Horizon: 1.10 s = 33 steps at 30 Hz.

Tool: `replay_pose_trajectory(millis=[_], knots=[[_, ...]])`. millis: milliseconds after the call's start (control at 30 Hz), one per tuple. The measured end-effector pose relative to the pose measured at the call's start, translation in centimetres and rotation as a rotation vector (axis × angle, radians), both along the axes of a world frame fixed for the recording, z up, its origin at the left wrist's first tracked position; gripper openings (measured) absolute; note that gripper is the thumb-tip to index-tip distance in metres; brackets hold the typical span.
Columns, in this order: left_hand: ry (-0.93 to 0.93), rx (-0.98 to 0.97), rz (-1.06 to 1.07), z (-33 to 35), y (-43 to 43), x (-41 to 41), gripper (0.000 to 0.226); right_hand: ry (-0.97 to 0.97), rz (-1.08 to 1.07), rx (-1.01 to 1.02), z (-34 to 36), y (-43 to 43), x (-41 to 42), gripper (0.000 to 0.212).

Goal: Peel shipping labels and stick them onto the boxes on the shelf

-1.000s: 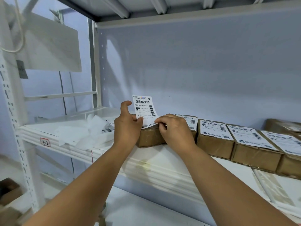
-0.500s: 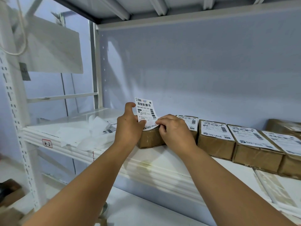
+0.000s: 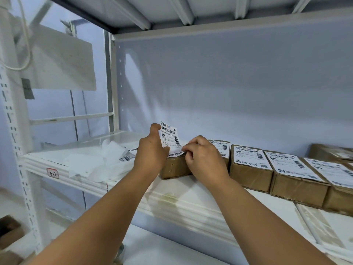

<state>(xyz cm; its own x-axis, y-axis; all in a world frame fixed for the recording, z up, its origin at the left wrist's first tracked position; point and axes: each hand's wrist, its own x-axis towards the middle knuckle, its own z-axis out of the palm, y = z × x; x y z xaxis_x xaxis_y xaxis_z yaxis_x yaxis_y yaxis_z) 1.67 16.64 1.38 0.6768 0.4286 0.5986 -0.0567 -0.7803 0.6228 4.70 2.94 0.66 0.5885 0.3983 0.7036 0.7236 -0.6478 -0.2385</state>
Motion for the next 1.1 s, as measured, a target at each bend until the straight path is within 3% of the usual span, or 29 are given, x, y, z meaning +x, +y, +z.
replay_pose_trajectory(millis=[433, 533, 600, 733, 833, 933, 1100], knots=[[0.119, 0.204, 0.095, 0.6, -0.2, -0.2, 0.059, -0.029, -0.045, -0.157, 0.1, 0.0, -0.5, 0.03], [0.2, 0.165, 0.143, 0.7, 0.5, -0.1, 0.063, -0.074, -0.062, -0.141, -0.1, 0.1, -0.6, 0.028], [0.237, 0.075, 0.121, 0.5, 1.2, 0.2, 0.054, -0.116, -0.078, -0.092, -0.2, 0.2, -0.5, 0.026], [0.259, -0.028, 0.064, -0.5, 2.5, 0.8, 0.009, -0.181, -0.114, -0.073, -0.4, 0.1, -0.2, 0.022], [0.205, 0.059, 0.069, -1.0, 2.8, 1.0, 0.014, -0.164, -0.09, -0.068, -0.5, 0.2, 0.2, 0.021], [0.075, 0.145, -0.118, -0.5, 2.0, 0.1, 0.021, -0.095, -0.069, -0.105, -0.3, 0.2, 0.2, 0.032], [0.344, 0.139, -0.49, 1.7, 1.5, -0.1, 0.028, -0.056, -0.085, -0.142, 0.0, 0.2, -0.3, 0.045]])
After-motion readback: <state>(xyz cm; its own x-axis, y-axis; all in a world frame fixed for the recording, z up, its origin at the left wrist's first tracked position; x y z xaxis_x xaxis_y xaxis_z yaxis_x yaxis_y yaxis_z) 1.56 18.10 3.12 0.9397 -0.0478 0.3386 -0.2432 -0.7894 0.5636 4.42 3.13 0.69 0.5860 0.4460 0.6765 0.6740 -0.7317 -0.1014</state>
